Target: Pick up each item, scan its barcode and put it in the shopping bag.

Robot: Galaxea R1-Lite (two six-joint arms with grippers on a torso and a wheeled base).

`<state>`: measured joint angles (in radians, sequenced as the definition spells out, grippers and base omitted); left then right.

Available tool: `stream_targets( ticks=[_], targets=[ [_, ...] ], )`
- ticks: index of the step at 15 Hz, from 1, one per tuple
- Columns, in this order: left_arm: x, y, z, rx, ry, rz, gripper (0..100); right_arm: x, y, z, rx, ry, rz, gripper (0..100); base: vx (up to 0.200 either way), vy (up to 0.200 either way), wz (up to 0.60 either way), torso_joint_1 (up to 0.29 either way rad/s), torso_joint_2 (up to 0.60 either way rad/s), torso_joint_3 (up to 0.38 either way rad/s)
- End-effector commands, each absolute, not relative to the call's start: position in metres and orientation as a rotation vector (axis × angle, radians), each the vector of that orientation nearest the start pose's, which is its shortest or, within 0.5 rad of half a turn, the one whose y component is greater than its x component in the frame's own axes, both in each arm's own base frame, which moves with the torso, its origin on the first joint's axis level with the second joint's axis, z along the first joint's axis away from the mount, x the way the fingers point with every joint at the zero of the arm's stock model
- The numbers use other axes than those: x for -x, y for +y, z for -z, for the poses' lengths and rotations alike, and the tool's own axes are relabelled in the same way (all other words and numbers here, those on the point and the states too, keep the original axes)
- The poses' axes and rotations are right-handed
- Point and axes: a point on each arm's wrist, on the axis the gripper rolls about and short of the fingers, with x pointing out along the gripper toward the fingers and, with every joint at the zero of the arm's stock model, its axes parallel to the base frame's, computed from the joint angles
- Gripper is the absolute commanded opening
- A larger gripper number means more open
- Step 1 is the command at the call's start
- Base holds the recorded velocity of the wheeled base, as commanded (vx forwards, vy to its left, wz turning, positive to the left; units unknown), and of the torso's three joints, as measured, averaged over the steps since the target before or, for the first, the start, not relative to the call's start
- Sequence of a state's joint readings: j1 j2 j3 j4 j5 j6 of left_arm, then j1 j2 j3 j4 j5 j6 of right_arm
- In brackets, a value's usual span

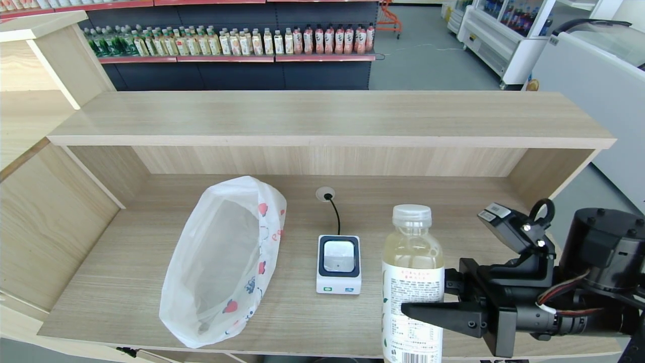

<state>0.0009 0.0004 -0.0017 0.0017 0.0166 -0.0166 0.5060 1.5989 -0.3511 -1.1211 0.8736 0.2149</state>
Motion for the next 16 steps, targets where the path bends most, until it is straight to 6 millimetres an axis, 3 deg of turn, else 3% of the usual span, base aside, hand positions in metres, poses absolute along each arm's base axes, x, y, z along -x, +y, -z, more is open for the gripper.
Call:
stream_targets(
  ticks=[1, 8, 9, 12, 16],
  targets=[
    [0.023, 0.0, -0.076, 0.017, 0.0, -0.018, 100, -0.193, 0.127, -0.146, -0.205, 0.286, -1.359, 0, 0.0, 0.0, 0.0, 0.0, 0.0, 0.0],
    [0.023, 0.0, -0.076, 0.017, 0.0, -0.018, 100, -0.194, 0.126, -0.144, -0.151, 0.246, -1.345, 0, 0.0, 0.0, 0.0, 0.0, 0.0, 0.0],
    [0.023, 0.0, -0.076, 0.017, 0.0, -0.018, 100, -0.195, 0.124, -0.144, -0.081, 0.192, -1.304, 0, 0.0, 0.0, 0.0, 0.0, 0.0, 0.0],
    [0.023, 0.0, -0.076, 0.017, 0.0, -0.018, 100, -0.208, 0.104, -0.144, 0.408, -0.065, -0.946, 0, 0.0, 0.0, 0.0, 0.0, 0.0, 0.0],
    [0.023, 0.0, -0.076, 0.017, 0.0, -0.018, 100, -0.198, 0.084, -0.175, 0.741, -0.302, -0.68, 0, 0.0, 0.0, 0.0, 0.0, 0.0, 0.0]
  ],
)
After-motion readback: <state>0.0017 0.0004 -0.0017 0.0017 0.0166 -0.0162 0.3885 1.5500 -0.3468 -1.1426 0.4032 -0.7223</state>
